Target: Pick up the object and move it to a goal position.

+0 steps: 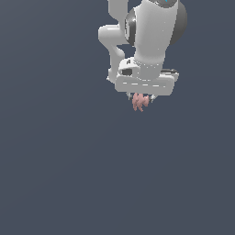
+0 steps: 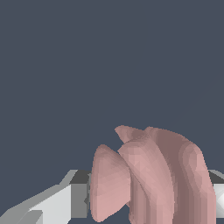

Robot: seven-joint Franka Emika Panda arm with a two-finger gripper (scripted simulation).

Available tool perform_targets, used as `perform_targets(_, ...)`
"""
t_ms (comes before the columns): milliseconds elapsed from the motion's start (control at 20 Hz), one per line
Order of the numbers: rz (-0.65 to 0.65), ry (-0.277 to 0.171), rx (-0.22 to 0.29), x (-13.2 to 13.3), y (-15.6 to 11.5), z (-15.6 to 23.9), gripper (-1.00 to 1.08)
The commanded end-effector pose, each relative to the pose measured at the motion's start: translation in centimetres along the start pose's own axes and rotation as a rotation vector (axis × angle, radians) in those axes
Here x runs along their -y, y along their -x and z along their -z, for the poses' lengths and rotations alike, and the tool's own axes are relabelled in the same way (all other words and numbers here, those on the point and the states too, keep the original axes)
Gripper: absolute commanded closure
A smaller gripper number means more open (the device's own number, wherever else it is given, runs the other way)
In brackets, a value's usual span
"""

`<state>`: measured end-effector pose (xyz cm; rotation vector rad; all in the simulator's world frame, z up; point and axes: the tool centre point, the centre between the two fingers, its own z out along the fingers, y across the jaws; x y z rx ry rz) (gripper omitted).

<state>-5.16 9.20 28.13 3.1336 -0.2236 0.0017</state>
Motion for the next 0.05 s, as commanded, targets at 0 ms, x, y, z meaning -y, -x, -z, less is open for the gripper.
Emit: perform_targets(0,0.000,0.000,0.001,0.05,-0.05,0.17,1.08)
